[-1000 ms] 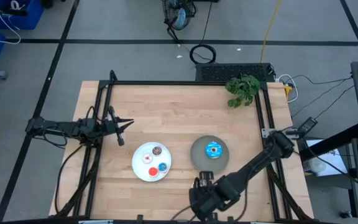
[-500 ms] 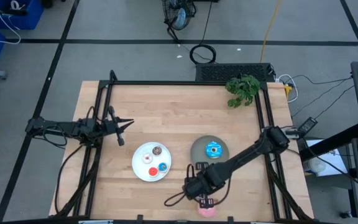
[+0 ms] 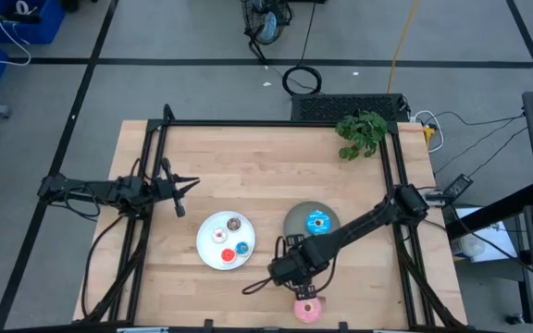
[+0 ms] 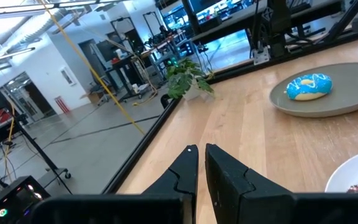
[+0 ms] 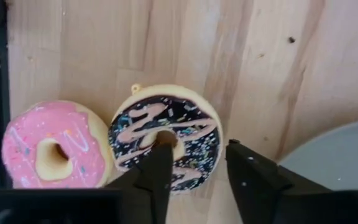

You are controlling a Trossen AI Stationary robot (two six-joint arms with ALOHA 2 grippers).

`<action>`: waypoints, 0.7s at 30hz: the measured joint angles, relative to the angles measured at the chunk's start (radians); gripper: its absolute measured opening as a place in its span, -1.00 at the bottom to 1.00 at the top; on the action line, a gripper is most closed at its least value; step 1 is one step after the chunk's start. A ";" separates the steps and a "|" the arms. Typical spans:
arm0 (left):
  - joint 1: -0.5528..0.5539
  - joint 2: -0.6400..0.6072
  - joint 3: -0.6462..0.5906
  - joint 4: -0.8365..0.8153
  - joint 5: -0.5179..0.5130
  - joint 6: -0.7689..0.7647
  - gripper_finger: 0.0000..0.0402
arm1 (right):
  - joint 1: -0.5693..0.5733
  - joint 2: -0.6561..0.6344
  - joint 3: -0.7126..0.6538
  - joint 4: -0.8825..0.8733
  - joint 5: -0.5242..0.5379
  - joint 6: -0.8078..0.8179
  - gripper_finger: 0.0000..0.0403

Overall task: Pick & Place donuts
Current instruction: Put the large black donut on the gray plate

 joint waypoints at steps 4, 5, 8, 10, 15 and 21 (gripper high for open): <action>0.000 0.000 0.000 -0.003 0.000 0.000 -0.81 | -0.001 0.000 0.000 0.027 0.002 -0.039 -0.18; 0.000 0.000 0.000 -0.004 0.000 0.000 -0.81 | 0.000 0.000 0.000 0.039 0.006 -0.053 -0.15; 0.000 0.000 0.000 -0.006 0.000 0.000 -0.81 | 0.001 0.000 0.000 0.060 0.057 -0.068 -0.11; 0.000 0.000 0.000 -0.006 0.000 0.000 -0.81 | 0.000 0.000 -0.006 0.067 0.077 -0.068 -0.11; 0.000 0.000 0.000 -0.006 0.000 0.000 -0.81 | 0.004 0.000 -0.041 0.071 0.048 -0.077 -0.11; 0.000 0.000 0.000 -0.005 0.000 0.000 -0.81 | 0.013 0.001 -0.106 0.089 0.042 -0.076 -0.10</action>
